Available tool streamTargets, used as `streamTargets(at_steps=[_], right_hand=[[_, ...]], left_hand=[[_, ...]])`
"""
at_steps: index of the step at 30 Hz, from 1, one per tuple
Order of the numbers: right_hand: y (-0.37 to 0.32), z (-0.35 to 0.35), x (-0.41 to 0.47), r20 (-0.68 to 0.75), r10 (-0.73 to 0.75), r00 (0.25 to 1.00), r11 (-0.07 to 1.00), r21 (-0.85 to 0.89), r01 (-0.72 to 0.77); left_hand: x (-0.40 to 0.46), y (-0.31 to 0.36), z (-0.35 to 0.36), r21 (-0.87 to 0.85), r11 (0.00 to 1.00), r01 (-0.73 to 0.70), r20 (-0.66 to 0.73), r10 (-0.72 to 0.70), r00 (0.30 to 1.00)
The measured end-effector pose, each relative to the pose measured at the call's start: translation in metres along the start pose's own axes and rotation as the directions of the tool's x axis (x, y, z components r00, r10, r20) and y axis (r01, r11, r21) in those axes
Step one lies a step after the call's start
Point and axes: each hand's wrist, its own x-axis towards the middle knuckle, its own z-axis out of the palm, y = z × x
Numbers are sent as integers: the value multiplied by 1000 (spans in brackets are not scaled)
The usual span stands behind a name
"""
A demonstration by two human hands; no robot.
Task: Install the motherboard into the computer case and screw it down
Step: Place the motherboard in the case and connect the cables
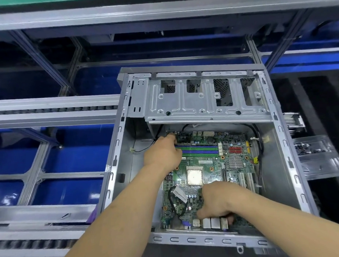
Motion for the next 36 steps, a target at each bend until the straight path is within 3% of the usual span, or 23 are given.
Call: streamTargets(at_steps=[4,17,23,27,33,36], right_hand=[[0,1,0,54,29,998,993,113,-35],[-3,3,4,-88,-4,996,999,-51,0],[-1,3,4,39,-25,999,999,-35,26],[-1,4,3,43,-12,999,1000,29,11],[-5,2,9,82,4,997,995,-101,5],[-3,1,7,87,23,996,999,-43,-20]], left_hand=[[1,0,0,5,1000,-4,-7,4,1000],[2,0,2,-37,999,-13,-4,13,1000],[3,0,0,-85,996,-16,-7,16,1000],[2,1,1,-76,997,2,7,-1,1000],[2,2,1,-158,987,-11,22,14,1000],[3,1,2,-123,992,-1,35,5,999]])
